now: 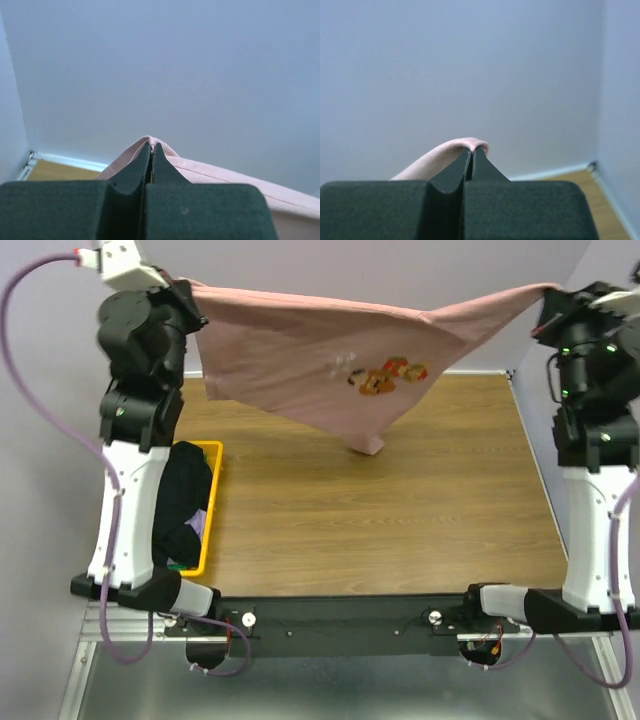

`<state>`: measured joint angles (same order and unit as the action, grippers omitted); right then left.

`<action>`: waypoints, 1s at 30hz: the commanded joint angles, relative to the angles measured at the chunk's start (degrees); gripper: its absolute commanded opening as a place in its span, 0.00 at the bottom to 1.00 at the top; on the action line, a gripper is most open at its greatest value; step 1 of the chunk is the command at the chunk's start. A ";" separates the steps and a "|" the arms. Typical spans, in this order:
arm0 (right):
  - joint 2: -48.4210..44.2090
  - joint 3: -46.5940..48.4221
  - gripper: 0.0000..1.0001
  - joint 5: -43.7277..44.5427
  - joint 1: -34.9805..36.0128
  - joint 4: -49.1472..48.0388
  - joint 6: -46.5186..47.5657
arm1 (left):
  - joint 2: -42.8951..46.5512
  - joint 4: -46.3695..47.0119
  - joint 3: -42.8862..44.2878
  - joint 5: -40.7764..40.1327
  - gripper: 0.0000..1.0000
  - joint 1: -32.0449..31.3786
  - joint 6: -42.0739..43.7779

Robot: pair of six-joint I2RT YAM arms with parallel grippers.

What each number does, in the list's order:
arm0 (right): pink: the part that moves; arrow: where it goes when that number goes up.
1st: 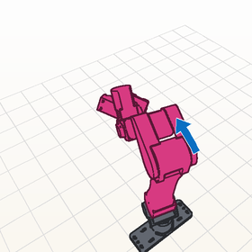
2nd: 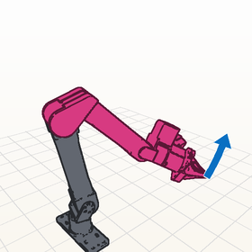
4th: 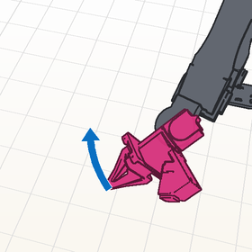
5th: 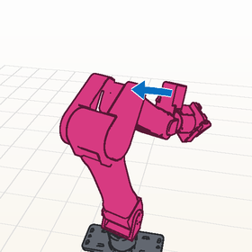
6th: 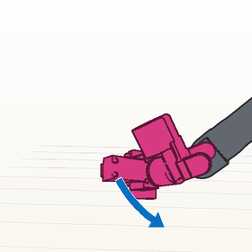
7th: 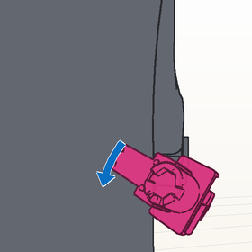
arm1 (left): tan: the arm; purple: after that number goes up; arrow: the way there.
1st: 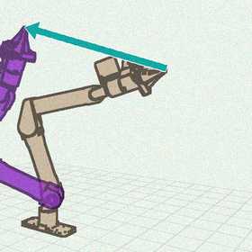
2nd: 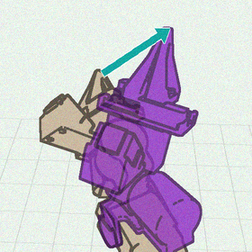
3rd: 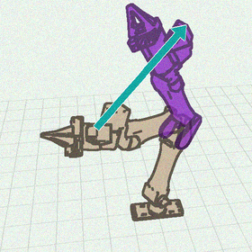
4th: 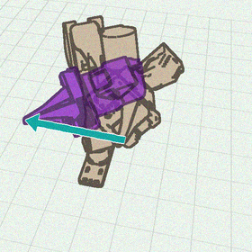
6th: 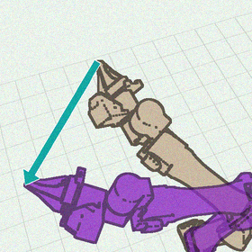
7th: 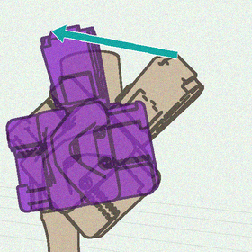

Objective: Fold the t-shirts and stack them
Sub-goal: Flatten the tshirt out

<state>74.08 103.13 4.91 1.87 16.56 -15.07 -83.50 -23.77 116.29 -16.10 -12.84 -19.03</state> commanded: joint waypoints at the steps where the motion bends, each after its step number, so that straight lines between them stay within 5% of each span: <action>1: -4.20 7.07 0.01 11.61 -0.29 2.52 8.29 | 5.70 -2.43 1.93 -4.55 0.00 0.62 1.44; 10: -17.39 9.62 0.01 17.69 -0.29 2.43 17.70 | 26.44 -0.22 -8.97 -3.77 0.00 0.63 1.53; 20: -17.22 10.87 0.01 11.88 -0.29 2.43 19.90 | 28.14 -1.28 -15.03 3.88 0.00 0.71 3.38; 30: -14.41 -22.06 0.04 11.44 -0.29 -1.51 15.34 | 17.09 9.69 -37.77 5.38 0.00 0.62 1.98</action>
<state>56.71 92.47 14.92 1.87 16.01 2.39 -62.57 -19.42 84.97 -10.81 -12.75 -17.56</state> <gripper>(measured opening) 0.044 0.010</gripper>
